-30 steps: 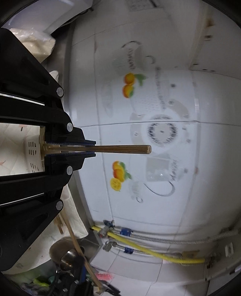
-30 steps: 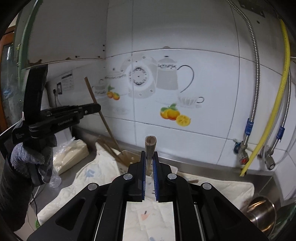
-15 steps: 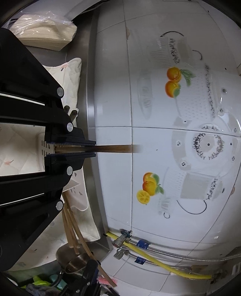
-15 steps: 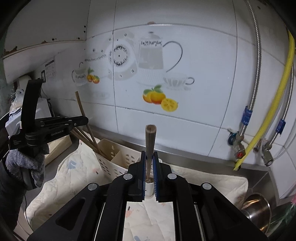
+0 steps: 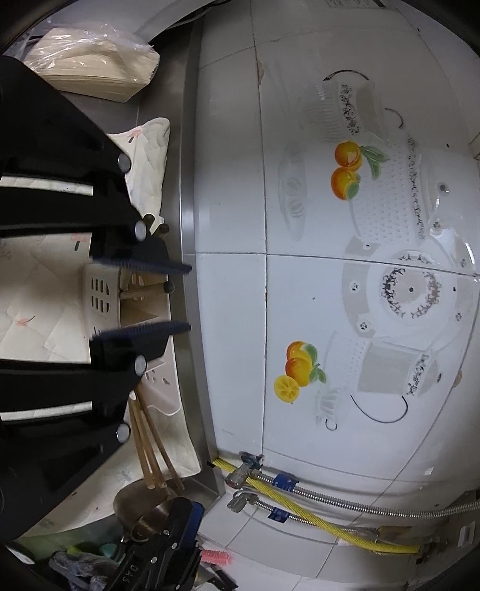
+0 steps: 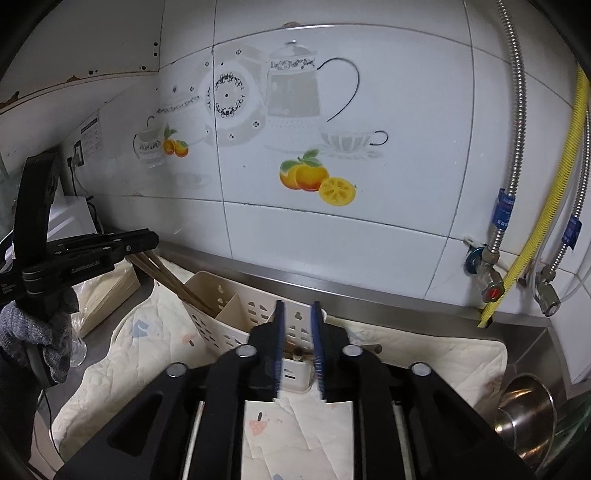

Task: Organize utensils

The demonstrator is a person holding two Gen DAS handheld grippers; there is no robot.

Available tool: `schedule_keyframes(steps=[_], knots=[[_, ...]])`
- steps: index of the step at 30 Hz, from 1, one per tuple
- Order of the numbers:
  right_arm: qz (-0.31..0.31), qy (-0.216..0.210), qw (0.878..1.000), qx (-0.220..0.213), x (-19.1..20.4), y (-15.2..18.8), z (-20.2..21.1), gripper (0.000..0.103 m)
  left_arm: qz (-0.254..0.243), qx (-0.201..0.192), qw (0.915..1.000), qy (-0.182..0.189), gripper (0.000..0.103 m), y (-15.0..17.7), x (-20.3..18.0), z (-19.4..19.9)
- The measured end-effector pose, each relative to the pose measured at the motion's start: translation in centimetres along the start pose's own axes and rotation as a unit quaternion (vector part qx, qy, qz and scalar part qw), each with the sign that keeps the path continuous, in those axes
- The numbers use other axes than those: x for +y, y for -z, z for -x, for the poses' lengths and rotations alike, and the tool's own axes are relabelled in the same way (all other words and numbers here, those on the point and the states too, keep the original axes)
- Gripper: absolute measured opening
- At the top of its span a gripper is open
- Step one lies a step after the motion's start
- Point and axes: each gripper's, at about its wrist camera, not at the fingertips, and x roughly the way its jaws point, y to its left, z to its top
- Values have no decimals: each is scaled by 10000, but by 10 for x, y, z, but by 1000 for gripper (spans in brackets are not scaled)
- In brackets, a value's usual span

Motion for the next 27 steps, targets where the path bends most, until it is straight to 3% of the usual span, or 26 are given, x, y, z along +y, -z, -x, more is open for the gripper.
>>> schedule_keyframes(steps=[4, 5, 6, 9, 17, 23, 27], knots=[[-14, 101, 9999, -135, 0, 2, 12, 33, -71, -67, 9999, 46, 38, 5, -6, 12], [-21, 122, 9998, -179, 1, 3, 16, 36, -86, -95, 9999, 42, 50, 6, -8, 16], [-32, 146, 9996, -237, 1, 5, 22, 37, -101, -148, 9998, 8, 54, 9, -9, 21], [-86, 206, 9991, -366, 3, 11, 35, 48, -147, -219, 9996, 48, 56, 17, -14, 35], [-59, 402, 9975, -582, 20, 41, 63, 74, -139, -295, 9994, 72, 78, 50, -18, 63], [-127, 278, 9983, -488, 36, 69, 68, 85, -11, -310, 9995, -35, 93, 83, -12, 79], [-163, 270, 9989, -352, 49, 91, 64, 89, 80, -268, 9996, -97, 97, 102, -7, 87]])
